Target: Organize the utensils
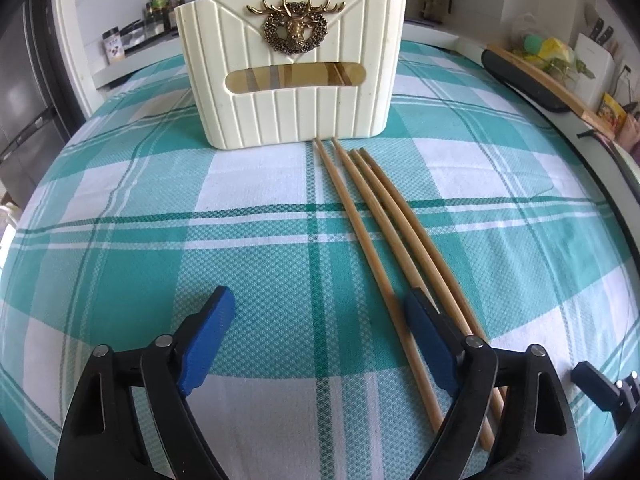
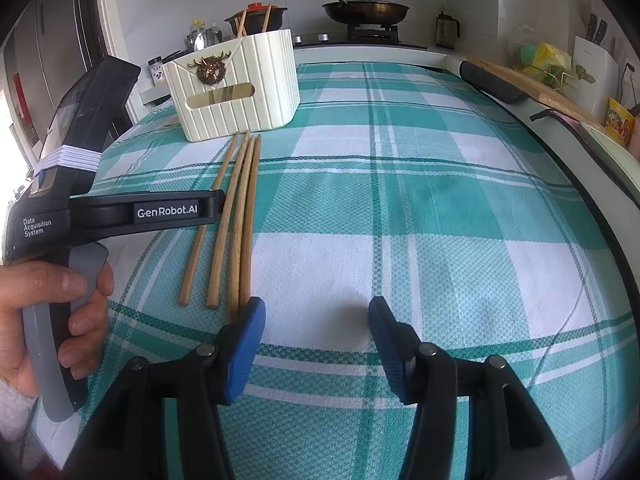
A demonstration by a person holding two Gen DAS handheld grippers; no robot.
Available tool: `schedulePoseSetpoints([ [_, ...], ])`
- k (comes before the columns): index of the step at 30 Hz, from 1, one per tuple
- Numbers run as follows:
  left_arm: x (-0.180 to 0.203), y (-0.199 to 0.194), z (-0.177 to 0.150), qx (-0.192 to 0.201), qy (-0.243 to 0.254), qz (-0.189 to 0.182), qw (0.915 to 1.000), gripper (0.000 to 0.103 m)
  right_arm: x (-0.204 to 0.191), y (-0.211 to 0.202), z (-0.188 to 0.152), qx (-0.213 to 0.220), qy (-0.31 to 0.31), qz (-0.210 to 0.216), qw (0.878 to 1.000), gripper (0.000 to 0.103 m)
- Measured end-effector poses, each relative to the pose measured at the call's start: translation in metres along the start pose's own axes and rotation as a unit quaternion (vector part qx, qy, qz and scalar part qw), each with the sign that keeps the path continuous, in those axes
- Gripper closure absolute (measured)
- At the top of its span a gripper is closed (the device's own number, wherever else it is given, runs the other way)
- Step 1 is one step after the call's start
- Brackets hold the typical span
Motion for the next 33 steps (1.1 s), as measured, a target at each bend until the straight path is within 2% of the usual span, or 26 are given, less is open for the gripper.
schedulePoseSetpoints([
  [2,0.002,-0.005,-0.001,0.005,0.013,-0.005,0.9999,0.037,0.0,0.0,0.0,0.0,0.002,0.002,1.0,0.048],
  [7,0.004,-0.015,-0.007,0.012,0.042,-0.014,0.999,0.086,0.0,-0.001,0.0,0.0,0.003,0.003,1.0,0.048],
  [9,0.003,-0.016,-0.009,0.01,0.05,-0.017,0.9986,0.094,0.0,-0.001,0.0,0.0,0.003,0.003,1.0,0.048],
  [20,-0.028,-0.032,-0.031,-0.003,0.066,-0.038,0.9971,0.098,0.0,-0.001,0.0,0.0,0.002,0.001,1.0,0.048],
  [29,-0.055,-0.049,-0.056,-0.004,0.075,-0.039,0.9964,0.097,0.0,0.0,-0.001,-0.001,-0.007,-0.01,1.0,0.048],
  [32,-0.057,-0.052,-0.058,0.0,0.075,-0.049,0.996,0.096,-0.001,0.0,-0.001,-0.002,-0.01,-0.014,1.0,0.048],
  [33,-0.057,-0.052,-0.058,0.001,0.075,-0.055,0.9957,0.09,-0.001,0.0,-0.001,-0.002,-0.011,-0.014,1.0,0.048],
])
Point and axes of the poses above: each gripper's, at about its wrist camera, not at the fingertips, and y roughly the way its jaws point, x to its right, z to its top, the point moved 10 cm from there along y, roughly the way its jaws point, and after that the axes turned 5 degrees about y, right-handed, at the moved point
